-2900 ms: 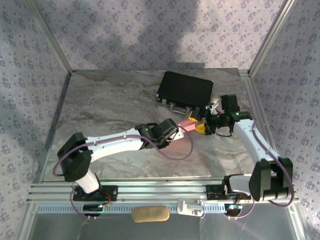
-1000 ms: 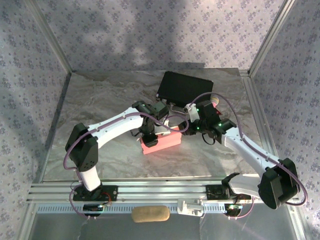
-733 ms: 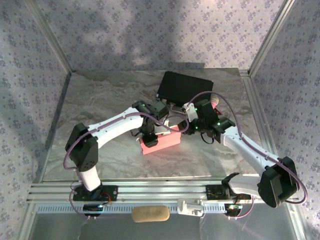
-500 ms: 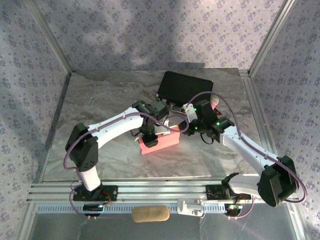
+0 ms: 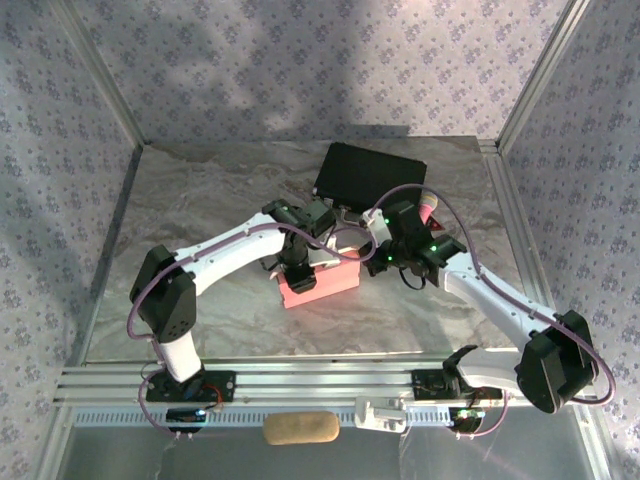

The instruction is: Fold the paper box

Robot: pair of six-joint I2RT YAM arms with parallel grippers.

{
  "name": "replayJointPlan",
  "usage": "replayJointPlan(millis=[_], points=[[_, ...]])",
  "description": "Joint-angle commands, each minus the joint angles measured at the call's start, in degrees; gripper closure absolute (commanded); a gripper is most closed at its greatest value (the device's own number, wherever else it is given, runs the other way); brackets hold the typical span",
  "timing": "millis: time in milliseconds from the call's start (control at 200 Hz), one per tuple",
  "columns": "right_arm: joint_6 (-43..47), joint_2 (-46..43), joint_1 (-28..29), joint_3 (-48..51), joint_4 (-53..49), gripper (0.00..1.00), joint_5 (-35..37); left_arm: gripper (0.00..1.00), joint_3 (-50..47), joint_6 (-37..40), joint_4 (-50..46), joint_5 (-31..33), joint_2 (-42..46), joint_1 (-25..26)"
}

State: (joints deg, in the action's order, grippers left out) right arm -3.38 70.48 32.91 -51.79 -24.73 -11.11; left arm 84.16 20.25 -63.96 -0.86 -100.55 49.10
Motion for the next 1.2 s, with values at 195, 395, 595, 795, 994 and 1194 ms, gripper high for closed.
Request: replayJointPlan(millis=[195,395,595,795,994,1194], points=[[-1.0,-1.9,1.4,-1.1,-2.4,1.0,1.7,0.53,-0.4,-1.9,2.2,-0.4,4.0,-0.2],[-2.4,-1.7,3.1,-0.6,-2.4,1.0,3.2,0.52,-0.8,-2.8,3.1,-0.5,4.4,-0.3],[-3.2,-0.9,4.7,-0.7,-2.6,1.0,4.2,0.57,-0.8,-3.5,3.7,-1.0,4.1,-0.3],[-2.1,-2.1,3.7,-0.4,-3.0,0.98,5.7,0.63,-0.7,-2.7,2.9,-2.9,3.8,-0.2],[0.1,-1.2,1.0,-4.3,-5.7,0.82,2.9,0.64,0.1,-1.1,1.5,-3.6,3.4,-0.3],[2.4,-0.9,0.2,-6.0,-6.8,0.71,0.8,0.64,0.6,-0.1,1.0,-4.4,2.9,-0.2]])
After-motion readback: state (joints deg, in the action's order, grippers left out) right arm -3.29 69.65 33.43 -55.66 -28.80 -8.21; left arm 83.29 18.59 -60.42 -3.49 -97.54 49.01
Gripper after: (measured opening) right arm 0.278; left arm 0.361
